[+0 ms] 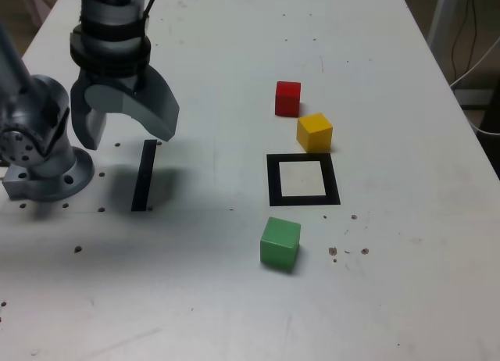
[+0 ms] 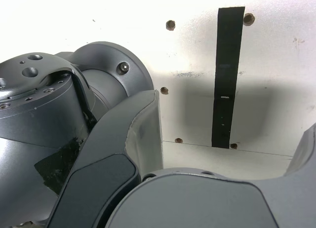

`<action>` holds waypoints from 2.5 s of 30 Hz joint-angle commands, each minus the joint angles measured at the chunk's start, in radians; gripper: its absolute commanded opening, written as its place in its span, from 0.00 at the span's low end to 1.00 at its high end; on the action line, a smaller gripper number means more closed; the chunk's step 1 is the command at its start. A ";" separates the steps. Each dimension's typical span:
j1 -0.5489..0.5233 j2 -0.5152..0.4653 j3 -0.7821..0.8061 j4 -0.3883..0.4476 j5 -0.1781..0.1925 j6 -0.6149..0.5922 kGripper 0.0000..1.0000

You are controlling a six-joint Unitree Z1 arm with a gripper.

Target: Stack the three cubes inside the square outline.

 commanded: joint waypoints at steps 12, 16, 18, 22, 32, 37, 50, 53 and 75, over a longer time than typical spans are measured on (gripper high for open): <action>0.001 -0.018 -0.015 0.006 -0.013 0.001 0.99; 0.001 -0.019 -0.013 0.008 -0.014 0.001 0.99; 0.001 -0.021 -0.013 0.009 -0.014 0.001 0.99; 0.010 -0.034 -0.054 0.028 -0.011 0.003 0.99; 0.050 -0.052 -0.172 0.085 0.053 0.011 0.99; 0.064 -0.036 -0.238 0.079 0.113 0.022 0.99; 0.233 0.173 -0.474 0.064 0.092 0.265 0.98; 0.293 0.241 -0.557 0.063 0.070 0.329 0.98; 0.426 0.655 -0.912 0.037 0.135 0.466 0.97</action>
